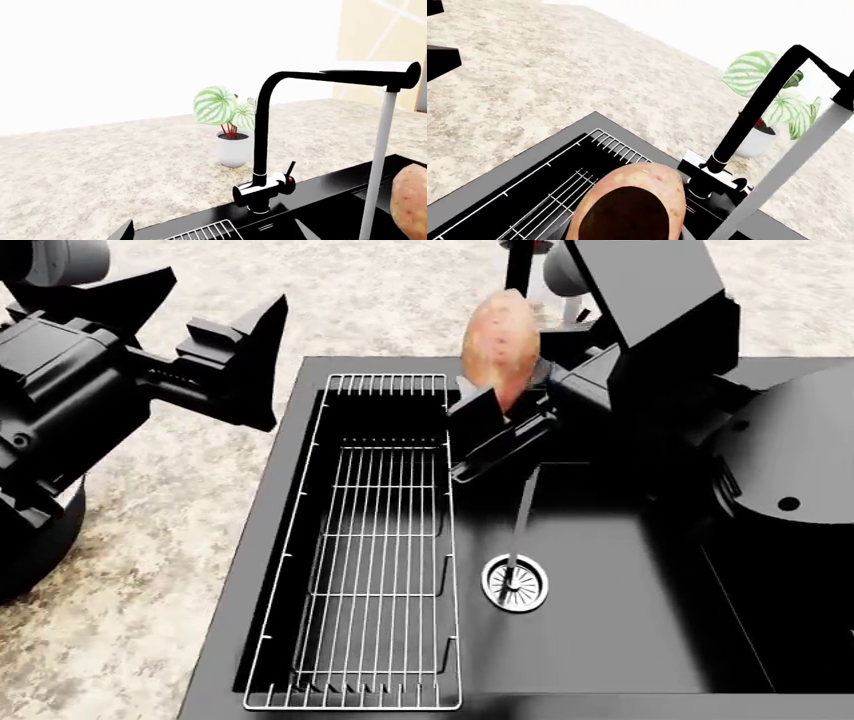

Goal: Pick the apricots and kiwis from the sink and place them in one bowl. Place the sweet potato in the other bowl. Then turn off the sink faucet.

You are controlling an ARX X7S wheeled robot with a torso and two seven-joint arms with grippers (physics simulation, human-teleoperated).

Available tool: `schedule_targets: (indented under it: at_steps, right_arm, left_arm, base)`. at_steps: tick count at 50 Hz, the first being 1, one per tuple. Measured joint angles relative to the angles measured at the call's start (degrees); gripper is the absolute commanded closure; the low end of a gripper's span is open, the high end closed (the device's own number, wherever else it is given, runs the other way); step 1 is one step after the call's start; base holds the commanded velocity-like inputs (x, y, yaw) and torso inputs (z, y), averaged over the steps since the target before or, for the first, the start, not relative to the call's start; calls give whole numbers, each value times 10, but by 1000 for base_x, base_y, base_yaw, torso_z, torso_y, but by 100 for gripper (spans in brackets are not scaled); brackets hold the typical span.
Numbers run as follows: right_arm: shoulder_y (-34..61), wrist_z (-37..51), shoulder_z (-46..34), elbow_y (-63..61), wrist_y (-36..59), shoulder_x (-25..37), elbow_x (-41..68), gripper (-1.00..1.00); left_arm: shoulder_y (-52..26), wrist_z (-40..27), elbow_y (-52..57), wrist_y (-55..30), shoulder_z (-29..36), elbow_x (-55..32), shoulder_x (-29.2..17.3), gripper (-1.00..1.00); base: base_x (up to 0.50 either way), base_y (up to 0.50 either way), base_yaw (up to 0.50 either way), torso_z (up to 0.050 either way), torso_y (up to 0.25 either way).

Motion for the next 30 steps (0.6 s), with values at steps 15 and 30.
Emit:
schedule_targets:
  at_steps: [15,30]
  right_arm:
    - [36,-32,-10,15,21,-27,-7,100]
    - [47,-96,-7,21,33,-44,-37,100]
  left_arm:
    - [-26,-14,19,-10,-10,-1,-17,-100]
    - [-29,-17,25,-12,-12,2,-23,-100]
  base:
    - [-1,500,0,0,0]
    - [-1,500,0,0,0]
